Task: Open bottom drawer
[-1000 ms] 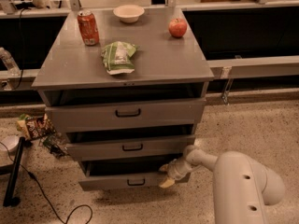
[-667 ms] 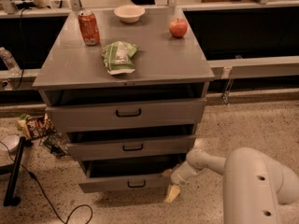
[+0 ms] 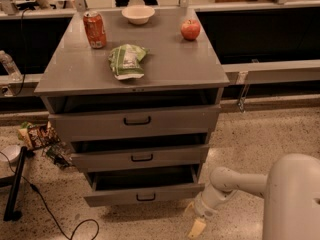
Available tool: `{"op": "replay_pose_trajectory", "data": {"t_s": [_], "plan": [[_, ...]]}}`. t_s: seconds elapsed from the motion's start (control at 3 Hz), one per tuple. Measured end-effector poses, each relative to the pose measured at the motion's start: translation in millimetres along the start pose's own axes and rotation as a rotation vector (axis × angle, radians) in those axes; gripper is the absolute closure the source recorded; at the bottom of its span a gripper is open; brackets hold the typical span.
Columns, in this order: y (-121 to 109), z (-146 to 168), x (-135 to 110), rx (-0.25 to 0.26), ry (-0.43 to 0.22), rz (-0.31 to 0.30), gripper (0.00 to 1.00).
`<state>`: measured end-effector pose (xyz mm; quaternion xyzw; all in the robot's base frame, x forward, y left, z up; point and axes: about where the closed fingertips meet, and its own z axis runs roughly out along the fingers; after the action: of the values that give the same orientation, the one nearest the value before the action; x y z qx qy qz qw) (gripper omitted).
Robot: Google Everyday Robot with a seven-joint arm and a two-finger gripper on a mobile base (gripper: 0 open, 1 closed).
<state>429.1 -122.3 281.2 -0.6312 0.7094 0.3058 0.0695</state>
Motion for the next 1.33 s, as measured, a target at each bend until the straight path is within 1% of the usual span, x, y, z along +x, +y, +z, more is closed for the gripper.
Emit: {"op": "replay_pose_trajectory", "data": {"t_s": [0.33,0.67,1.0,1.33], "plan": [[23,-6,0,-0.001,-0.009,0.015,0.34],[15,-7,-1,0.038,-0.011,0.005,0.11],[-16,5,2,0.077,-0.018,-0.018,0.11],[-79,23,0,0.131,-0.036,-0.052,0.11]]}}
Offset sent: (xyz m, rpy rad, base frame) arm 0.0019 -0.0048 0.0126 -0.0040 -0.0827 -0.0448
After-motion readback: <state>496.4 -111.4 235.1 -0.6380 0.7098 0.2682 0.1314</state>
